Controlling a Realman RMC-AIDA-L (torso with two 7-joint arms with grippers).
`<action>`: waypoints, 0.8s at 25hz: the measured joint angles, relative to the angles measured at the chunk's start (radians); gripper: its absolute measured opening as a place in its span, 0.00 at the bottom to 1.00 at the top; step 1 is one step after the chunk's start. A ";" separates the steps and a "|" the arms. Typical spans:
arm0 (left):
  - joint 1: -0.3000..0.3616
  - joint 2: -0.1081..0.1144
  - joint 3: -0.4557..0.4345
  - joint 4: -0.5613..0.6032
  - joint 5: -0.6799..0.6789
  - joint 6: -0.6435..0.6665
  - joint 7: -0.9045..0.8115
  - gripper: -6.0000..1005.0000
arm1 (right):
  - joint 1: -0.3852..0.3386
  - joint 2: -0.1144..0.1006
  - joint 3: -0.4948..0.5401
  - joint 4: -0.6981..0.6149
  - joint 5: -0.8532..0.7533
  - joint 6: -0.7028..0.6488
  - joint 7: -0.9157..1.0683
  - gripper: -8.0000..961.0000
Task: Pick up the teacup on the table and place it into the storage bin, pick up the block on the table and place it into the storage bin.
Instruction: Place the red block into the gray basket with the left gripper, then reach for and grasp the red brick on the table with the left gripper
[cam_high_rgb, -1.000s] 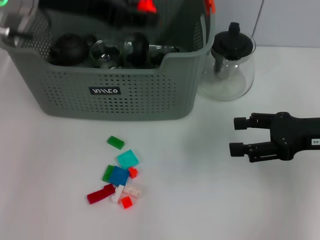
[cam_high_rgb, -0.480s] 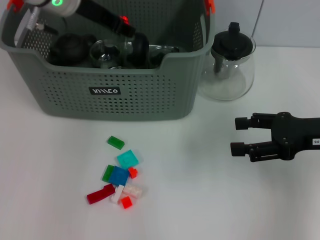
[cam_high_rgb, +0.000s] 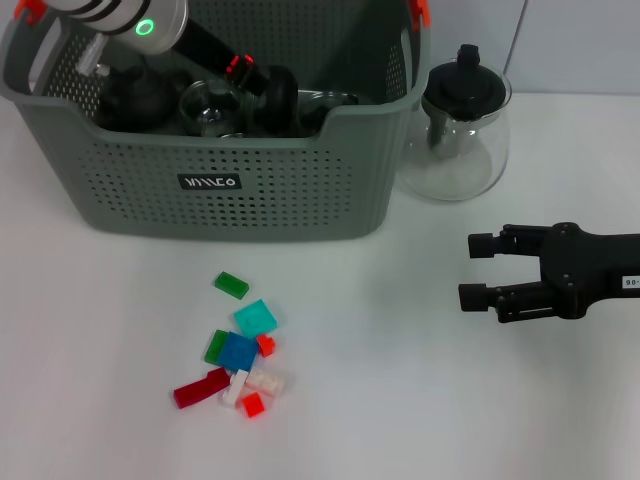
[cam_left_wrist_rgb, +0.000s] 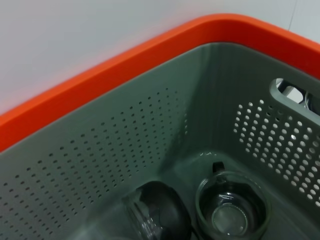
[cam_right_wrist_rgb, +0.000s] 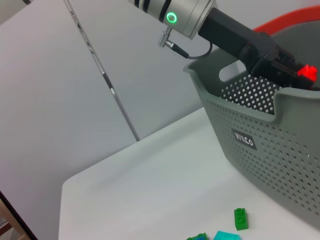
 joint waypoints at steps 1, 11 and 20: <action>0.000 0.000 0.000 0.001 0.000 0.000 -0.001 0.42 | 0.000 0.000 0.000 0.000 0.000 0.000 0.000 0.98; 0.043 -0.018 -0.016 0.177 -0.015 0.091 -0.008 0.65 | -0.004 0.000 0.002 0.000 0.000 -0.005 0.000 0.98; 0.258 -0.035 -0.171 0.603 -0.584 0.468 0.152 0.69 | -0.004 -0.002 0.003 0.000 0.000 -0.004 -0.010 0.98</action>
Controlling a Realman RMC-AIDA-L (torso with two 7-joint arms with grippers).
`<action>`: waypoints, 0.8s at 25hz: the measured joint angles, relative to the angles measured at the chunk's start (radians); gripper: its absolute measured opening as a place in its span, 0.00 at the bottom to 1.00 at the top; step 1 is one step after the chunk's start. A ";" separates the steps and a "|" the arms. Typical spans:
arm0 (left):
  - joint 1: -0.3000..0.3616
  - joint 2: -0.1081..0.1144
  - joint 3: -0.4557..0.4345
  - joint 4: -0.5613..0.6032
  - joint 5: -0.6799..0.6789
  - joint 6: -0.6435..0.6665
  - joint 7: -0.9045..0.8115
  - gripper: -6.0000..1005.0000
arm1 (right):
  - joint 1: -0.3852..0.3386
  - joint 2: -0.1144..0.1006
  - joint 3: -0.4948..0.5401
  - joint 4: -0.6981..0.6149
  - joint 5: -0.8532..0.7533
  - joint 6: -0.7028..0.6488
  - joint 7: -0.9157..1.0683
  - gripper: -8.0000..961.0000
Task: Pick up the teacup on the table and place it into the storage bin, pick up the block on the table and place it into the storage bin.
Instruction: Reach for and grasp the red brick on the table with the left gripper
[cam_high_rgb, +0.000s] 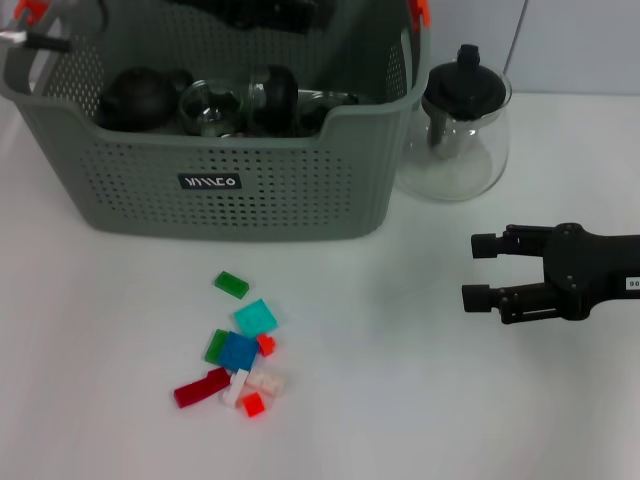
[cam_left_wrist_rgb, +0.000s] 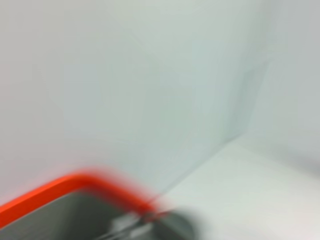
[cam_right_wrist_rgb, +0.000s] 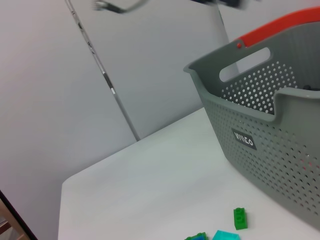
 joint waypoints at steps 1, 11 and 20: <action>0.029 0.002 -0.016 0.015 -0.085 0.044 0.036 0.68 | 0.000 0.000 0.000 0.000 0.000 0.001 0.000 0.98; 0.230 -0.008 -0.014 0.063 -0.152 0.318 0.249 0.68 | 0.002 -0.002 0.000 0.002 0.000 0.001 0.006 0.98; 0.270 -0.059 0.319 0.084 0.313 0.305 0.159 0.68 | 0.009 0.003 0.000 0.002 0.000 0.006 0.010 0.98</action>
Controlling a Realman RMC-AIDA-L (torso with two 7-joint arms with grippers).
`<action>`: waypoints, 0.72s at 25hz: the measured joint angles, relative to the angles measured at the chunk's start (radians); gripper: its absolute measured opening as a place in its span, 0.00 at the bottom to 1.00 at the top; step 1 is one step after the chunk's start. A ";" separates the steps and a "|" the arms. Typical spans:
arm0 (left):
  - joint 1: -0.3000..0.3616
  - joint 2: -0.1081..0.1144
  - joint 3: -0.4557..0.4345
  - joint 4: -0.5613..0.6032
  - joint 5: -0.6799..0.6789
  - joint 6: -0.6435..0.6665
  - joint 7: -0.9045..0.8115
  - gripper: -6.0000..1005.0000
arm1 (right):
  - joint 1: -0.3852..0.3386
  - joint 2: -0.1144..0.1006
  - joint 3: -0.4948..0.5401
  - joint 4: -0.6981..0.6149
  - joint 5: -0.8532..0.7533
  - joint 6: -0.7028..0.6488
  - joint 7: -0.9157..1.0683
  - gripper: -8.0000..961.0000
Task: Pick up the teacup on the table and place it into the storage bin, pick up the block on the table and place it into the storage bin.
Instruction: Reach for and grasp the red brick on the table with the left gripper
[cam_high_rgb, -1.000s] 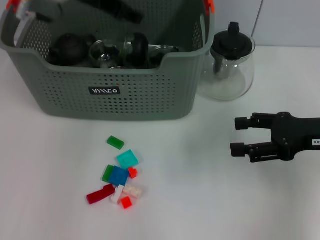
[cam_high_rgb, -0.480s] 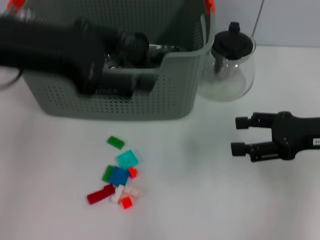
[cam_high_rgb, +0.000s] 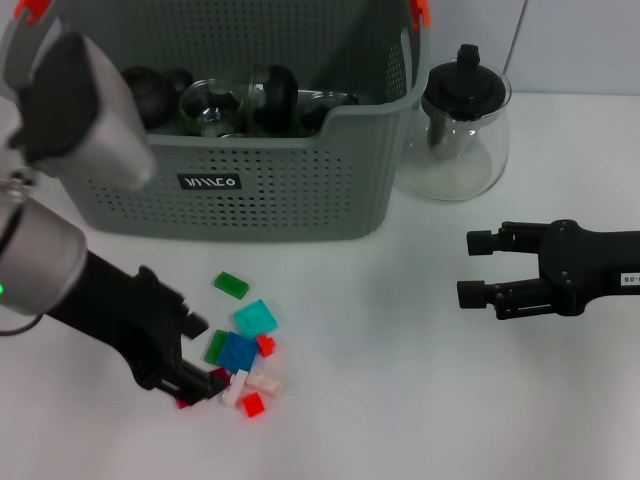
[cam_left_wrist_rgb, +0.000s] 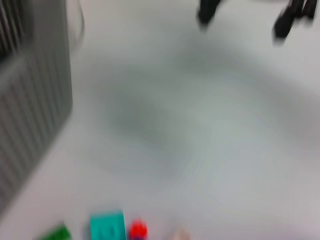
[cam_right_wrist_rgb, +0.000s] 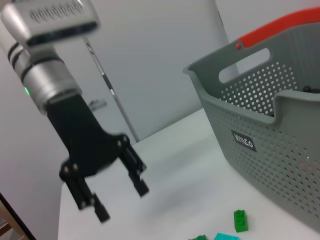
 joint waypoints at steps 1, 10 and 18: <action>-0.006 0.000 0.030 -0.012 0.034 -0.009 -0.023 0.68 | 0.001 0.000 0.000 0.000 0.000 0.001 0.000 0.98; -0.047 0.000 0.181 -0.174 0.231 -0.162 -0.162 0.68 | 0.004 0.006 0.000 0.000 0.000 0.008 0.000 0.98; -0.066 0.000 0.294 -0.289 0.262 -0.259 -0.197 0.67 | 0.004 0.006 0.000 0.000 0.000 0.009 0.001 0.98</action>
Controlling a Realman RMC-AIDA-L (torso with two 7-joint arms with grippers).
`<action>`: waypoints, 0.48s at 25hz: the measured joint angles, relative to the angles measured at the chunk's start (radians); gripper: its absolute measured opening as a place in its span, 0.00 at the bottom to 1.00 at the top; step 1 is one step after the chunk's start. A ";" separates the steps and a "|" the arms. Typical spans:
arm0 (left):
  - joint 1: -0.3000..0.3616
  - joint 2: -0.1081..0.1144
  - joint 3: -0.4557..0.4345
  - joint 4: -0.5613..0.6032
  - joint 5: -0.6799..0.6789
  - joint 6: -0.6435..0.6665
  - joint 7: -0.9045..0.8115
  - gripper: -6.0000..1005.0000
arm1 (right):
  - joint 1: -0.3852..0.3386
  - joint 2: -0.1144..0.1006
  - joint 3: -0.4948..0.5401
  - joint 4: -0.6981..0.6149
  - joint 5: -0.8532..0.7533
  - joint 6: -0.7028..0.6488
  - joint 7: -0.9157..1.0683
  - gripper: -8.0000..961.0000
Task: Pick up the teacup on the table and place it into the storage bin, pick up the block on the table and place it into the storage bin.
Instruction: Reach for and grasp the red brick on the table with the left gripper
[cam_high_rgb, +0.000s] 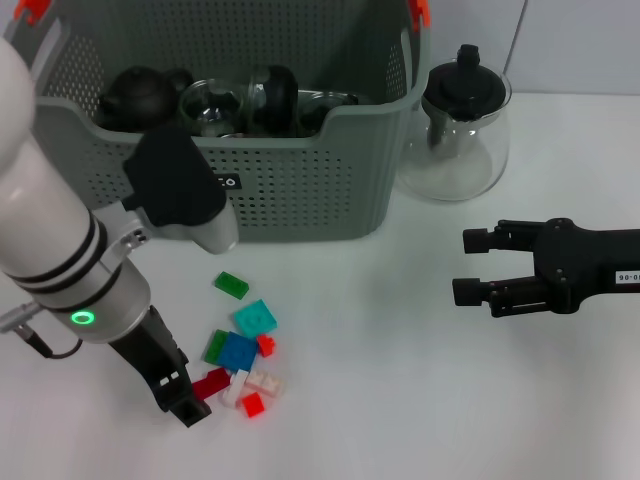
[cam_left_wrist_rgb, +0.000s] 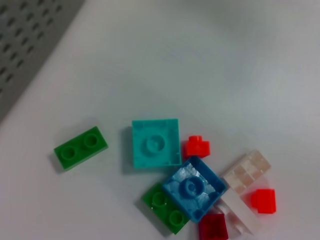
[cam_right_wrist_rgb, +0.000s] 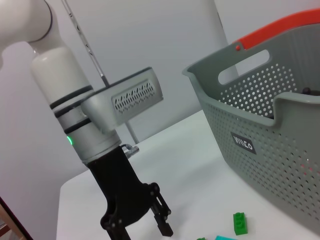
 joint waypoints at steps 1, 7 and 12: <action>0.000 0.000 0.008 -0.005 0.002 -0.005 -0.001 0.67 | 0.000 0.000 0.000 0.000 0.000 0.000 0.000 0.98; 0.000 -0.001 0.057 -0.025 0.024 -0.046 -0.025 0.67 | 0.000 0.000 0.000 0.000 0.000 0.000 0.001 0.98; 0.004 -0.001 0.090 -0.042 0.036 -0.076 -0.033 0.67 | -0.002 -0.001 0.000 0.000 0.002 0.000 0.001 0.98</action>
